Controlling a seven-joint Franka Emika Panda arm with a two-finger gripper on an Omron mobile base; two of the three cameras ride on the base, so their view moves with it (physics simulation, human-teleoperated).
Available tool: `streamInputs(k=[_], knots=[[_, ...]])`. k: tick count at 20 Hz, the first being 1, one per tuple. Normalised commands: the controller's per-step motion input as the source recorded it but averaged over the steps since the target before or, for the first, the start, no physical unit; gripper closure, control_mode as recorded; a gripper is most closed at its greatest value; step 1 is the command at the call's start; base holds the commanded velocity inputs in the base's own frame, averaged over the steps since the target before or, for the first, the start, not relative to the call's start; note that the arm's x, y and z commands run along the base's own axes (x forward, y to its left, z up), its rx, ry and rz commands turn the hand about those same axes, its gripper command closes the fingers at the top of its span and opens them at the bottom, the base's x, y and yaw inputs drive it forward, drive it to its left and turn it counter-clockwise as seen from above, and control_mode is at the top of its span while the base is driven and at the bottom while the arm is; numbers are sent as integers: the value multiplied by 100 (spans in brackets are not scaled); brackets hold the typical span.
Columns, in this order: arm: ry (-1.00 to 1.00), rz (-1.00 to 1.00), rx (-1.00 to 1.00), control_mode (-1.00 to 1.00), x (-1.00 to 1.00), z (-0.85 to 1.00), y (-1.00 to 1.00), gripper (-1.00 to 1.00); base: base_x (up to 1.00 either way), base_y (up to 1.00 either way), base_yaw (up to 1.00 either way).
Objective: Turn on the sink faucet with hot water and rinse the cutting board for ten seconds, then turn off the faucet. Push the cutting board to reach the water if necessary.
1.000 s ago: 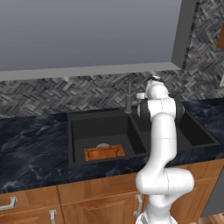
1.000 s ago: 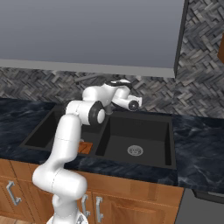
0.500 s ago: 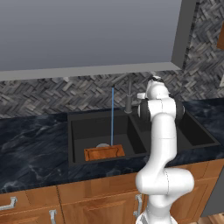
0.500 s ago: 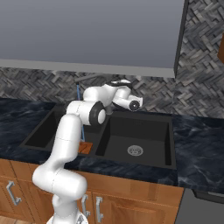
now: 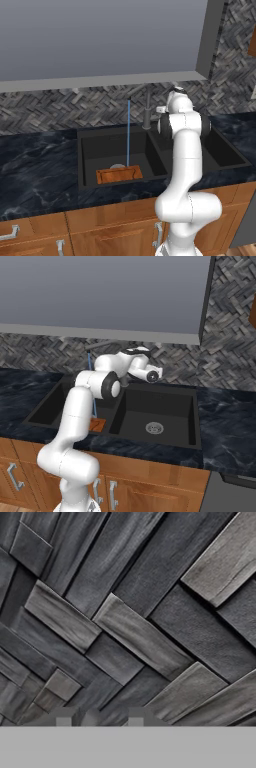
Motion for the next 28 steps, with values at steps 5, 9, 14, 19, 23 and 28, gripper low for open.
streamInputs(k=[5,9,14,19,23,28], knots=[[0,0,0,-100,-25,-15,-52,100,0,0,0],[0,0,0,-100,-24,-18,-58,100,0,0,0],[0,0,0,-100,-24,-20,-61,100,0,0,0],[0,0,0,-100,-27,-25,-63,100,0,0,0],[3,0,0,-100,-28,-29,-56,100,0,0,0],[5,0,0,-100,-33,-31,-53,100,0,0,0]])
